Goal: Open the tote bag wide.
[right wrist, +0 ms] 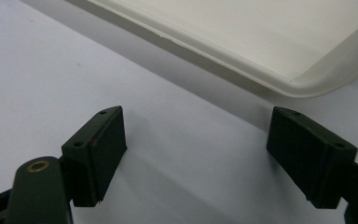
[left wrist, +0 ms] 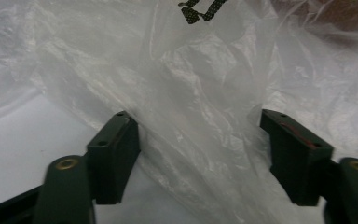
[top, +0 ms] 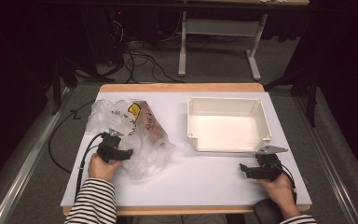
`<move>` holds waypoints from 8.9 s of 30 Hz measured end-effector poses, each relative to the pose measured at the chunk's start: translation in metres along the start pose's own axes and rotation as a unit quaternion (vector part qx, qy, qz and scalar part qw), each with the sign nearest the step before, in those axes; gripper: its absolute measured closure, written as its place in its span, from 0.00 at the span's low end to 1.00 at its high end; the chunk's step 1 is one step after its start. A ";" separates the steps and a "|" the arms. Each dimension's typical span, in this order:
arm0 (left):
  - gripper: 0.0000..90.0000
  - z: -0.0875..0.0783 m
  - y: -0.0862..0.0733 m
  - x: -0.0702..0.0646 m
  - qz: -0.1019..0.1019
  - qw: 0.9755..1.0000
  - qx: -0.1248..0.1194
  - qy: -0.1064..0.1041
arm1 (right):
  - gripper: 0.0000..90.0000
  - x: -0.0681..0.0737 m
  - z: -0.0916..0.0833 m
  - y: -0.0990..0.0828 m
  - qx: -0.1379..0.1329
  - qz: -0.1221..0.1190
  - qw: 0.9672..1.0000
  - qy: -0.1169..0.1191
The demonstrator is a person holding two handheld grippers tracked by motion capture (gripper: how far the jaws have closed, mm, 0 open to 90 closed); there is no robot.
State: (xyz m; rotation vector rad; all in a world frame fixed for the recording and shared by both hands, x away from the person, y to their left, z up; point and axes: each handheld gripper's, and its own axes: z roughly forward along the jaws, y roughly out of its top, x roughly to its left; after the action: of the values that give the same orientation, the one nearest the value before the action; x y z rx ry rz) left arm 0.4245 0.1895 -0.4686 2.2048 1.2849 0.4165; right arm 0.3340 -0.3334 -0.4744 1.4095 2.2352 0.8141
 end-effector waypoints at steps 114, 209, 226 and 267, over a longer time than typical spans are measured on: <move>0.98 -0.030 -0.009 -0.097 0.167 0.974 -0.005 -0.150 | 0.22 0.000 0.000 0.000 -0.002 -0.003 1.000 0.000; 0.78 -0.017 0.009 -0.158 0.180 0.960 -0.023 -0.215 | 0.81 0.090 0.012 0.044 0.009 -0.096 0.985 0.144; 0.46 -0.058 0.011 -0.140 0.164 0.970 -0.072 -0.166 | 1.00 0.088 0.011 0.042 0.040 -0.130 0.983 0.126; 0.48 -0.021 0.036 -0.050 0.061 0.996 -0.033 -0.049 | 1.00 0.072 0.003 0.029 0.062 -0.147 0.977 0.139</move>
State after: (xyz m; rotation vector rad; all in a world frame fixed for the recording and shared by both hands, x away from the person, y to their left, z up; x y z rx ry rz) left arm 0.4138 0.1381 -0.4296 2.2259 1.0743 0.3864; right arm 0.3249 -0.2578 -0.4585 1.0257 2.6660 0.8217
